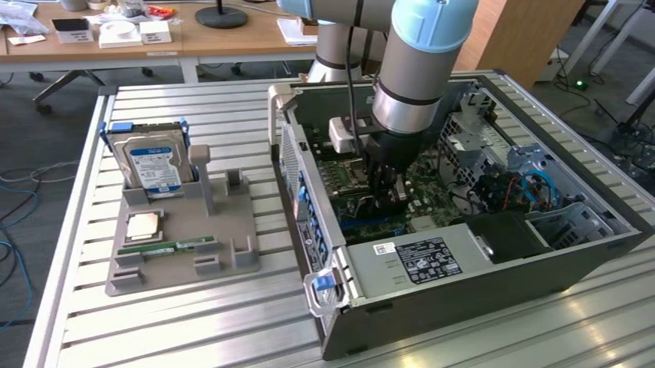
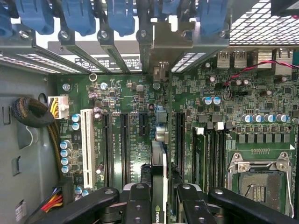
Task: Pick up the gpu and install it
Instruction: 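Insert the gpu into the slot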
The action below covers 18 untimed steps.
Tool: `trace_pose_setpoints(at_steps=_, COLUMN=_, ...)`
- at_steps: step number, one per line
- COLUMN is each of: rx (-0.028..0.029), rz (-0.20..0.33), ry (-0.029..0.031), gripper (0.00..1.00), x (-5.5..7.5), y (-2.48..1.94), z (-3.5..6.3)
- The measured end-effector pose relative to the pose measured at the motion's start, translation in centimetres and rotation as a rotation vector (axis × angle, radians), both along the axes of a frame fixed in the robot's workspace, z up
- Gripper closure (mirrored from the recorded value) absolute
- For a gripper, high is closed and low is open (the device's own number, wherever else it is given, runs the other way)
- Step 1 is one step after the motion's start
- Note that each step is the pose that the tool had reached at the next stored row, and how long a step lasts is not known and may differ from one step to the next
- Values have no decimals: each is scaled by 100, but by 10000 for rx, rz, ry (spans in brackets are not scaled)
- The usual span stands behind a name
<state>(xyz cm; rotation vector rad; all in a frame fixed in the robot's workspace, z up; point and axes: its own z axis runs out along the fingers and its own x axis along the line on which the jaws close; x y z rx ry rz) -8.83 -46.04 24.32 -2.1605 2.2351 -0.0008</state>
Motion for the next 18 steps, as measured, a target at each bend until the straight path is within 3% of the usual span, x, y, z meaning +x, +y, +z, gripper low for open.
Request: trace_pose_setpoints(at_steps=18, rx=1, rz=23, ry=-68, gripper=74, x=-11, y=0, z=16)
